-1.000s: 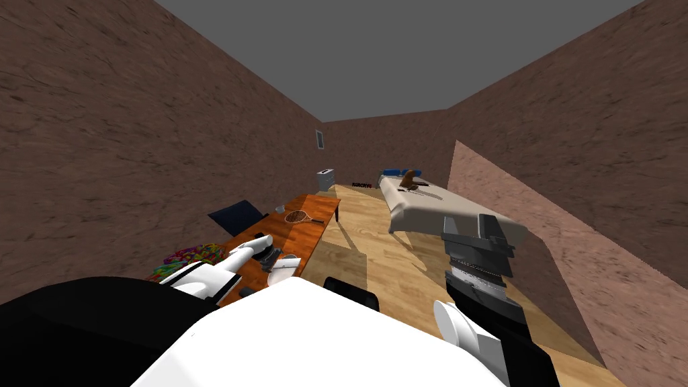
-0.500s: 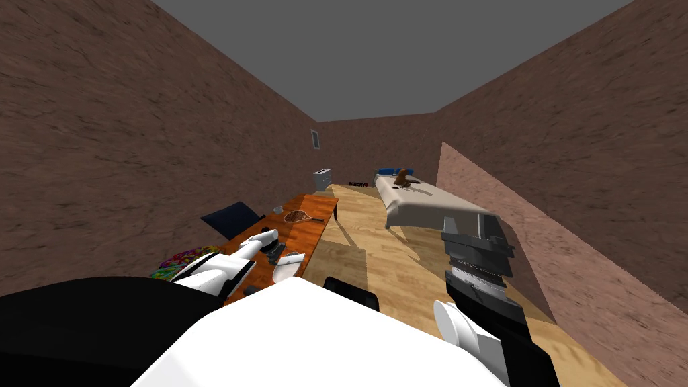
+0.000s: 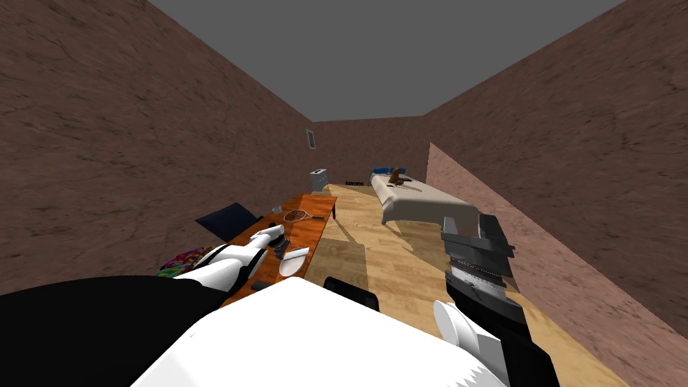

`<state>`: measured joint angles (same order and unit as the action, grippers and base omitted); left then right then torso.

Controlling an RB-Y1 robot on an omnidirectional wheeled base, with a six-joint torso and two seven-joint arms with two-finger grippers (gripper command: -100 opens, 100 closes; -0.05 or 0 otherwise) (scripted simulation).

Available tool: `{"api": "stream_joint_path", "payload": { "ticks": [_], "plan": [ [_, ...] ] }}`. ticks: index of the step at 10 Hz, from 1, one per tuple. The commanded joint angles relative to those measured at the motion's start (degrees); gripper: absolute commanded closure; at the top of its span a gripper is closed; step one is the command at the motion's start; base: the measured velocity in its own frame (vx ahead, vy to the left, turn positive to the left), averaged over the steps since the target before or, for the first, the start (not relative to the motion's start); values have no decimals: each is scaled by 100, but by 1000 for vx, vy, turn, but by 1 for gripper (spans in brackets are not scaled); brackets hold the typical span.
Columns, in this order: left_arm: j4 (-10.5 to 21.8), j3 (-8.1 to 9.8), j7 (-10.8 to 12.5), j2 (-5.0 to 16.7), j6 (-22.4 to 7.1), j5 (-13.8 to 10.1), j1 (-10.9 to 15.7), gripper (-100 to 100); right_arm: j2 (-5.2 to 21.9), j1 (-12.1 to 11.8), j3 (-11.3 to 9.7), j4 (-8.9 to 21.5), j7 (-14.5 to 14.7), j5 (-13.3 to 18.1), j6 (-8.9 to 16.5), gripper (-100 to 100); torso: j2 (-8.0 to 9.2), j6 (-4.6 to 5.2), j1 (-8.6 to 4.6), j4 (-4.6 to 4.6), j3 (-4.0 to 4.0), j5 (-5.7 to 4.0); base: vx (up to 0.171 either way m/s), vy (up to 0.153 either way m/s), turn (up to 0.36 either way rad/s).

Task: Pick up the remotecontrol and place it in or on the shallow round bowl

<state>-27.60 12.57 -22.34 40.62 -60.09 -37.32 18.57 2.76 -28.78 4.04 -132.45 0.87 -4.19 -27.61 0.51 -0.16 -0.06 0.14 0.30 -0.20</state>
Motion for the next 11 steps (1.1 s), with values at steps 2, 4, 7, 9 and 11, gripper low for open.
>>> {"api": "stream_joint_path", "payload": {
  "ticks": [2, 4, 7, 9, 11],
  "plan": [
    [344, 261, 239, -142, -87, 392, 382, -100, 0, -1, 0, 0, 0, 0, 0, 0, -17, -1, -4, -4, -9, 0, -91, 40, -89],
    [564, 497, 438, -260, -167, 730, 699, -100, 0, 0, 0, 0, 0, 0, 0, 0, 3, -1, 0, 1, 2, 0, -173, 66, -152],
    [636, 497, 438, -260, -167, 1008, 925, -100, 0, -1, 0, 0, 0, 0, 0, 0, -10, -4, -5, -2, -4, 0, -81, 26, -21],
    [891, 734, 637, -377, -247, 1430, 1269, -100, 0, 0, 0, 0, 0, 0, 0, 0, -18, 4, 5, -5, -11, 2, -119, 65, -154],
    [827, 971, 837, -494, -327, 1782, 1462, -100, 0, 1, 0, 0, 0, 0, 0, 0, 25, 1, -3, 3, 13, 2, -201, 40, -148]
  ]
}}
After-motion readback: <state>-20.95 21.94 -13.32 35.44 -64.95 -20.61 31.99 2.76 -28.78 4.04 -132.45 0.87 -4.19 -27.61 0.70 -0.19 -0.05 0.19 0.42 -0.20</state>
